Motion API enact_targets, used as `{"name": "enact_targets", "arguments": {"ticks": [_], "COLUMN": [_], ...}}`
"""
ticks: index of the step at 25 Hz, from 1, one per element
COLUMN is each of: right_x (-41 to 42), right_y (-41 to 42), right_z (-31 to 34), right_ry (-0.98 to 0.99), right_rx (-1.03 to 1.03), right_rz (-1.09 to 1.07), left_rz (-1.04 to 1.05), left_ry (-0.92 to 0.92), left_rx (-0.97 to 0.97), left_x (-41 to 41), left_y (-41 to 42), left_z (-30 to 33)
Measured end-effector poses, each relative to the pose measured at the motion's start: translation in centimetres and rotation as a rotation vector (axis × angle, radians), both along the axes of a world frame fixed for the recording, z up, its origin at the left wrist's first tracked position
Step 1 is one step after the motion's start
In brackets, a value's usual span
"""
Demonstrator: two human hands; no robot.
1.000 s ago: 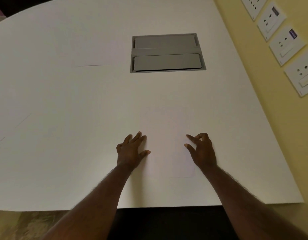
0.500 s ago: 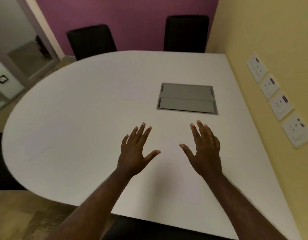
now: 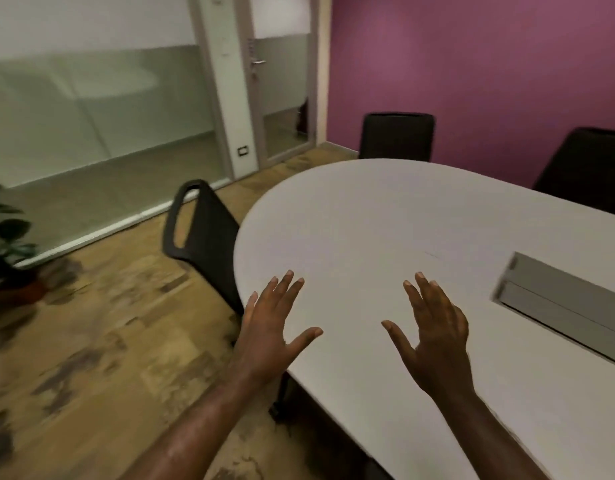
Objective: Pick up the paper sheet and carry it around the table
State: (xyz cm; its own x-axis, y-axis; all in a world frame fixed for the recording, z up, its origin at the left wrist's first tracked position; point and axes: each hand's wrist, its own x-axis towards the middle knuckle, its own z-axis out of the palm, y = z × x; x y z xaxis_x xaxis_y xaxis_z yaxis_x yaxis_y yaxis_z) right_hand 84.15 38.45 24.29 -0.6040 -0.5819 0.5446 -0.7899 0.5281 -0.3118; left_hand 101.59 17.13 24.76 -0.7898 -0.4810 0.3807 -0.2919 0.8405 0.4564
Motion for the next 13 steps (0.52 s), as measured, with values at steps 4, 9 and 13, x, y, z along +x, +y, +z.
{"name": "enact_targets", "arguments": {"ticks": [4, 9, 13], "right_x": [5.7, 13.4, 17.2], "right_y": [-11.7, -24.7, -33.6], "right_z": [0.7, 2.0, 3.2], "right_ry": [0.017, 0.011, 0.017], "right_rx": [-0.022, -0.037, -0.023], "right_rz": [0.162, 0.301, 0.413], "left_rz": [0.142, 0.242, 0.338], "left_ry": [0.013, -0.014, -0.011], "left_rx": [-0.008, -0.057, -0.082], "left_x": [9.3, 18.3, 23.0], "left_y": [-9.4, -19.2, -25.7], "left_z": [1.2, 2.5, 3.2]}}
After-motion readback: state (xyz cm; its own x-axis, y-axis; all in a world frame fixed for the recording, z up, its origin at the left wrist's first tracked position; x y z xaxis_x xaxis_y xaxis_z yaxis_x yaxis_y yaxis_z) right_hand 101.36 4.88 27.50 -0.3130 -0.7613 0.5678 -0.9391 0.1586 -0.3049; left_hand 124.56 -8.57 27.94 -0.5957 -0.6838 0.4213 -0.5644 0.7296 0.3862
